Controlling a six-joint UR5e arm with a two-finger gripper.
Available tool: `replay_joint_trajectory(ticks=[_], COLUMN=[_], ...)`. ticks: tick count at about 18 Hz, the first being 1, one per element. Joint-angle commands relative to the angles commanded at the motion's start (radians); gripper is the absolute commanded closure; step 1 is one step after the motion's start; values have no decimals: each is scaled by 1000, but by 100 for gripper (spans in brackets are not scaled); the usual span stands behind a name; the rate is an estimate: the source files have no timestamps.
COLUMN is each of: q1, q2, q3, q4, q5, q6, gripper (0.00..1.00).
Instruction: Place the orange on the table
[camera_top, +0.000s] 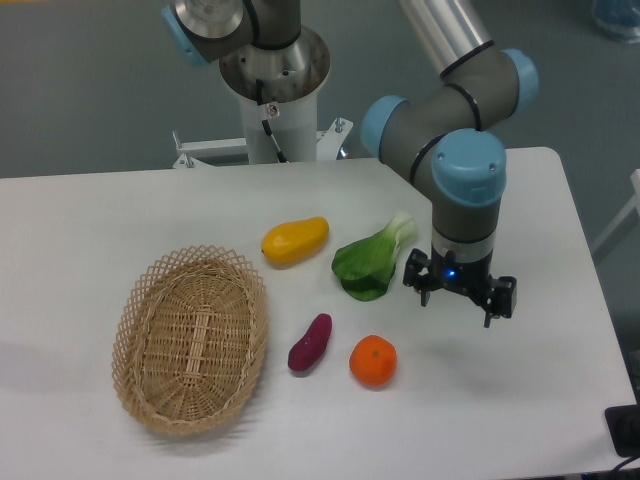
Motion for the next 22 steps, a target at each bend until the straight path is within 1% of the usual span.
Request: replay_joint_trajectory(ticks=[4, 7, 13, 16, 22], q1=[11, 51, 97, 89, 91], q2=[-2, 0, 15, -1, 5], q3=[11, 17, -3, 0, -5], q4=[6, 6, 2, 11, 9], q5=[-2, -40, -41, -32, -31], q6=[8, 51, 79, 79, 79], gripper=[0, 0, 0, 0, 0])
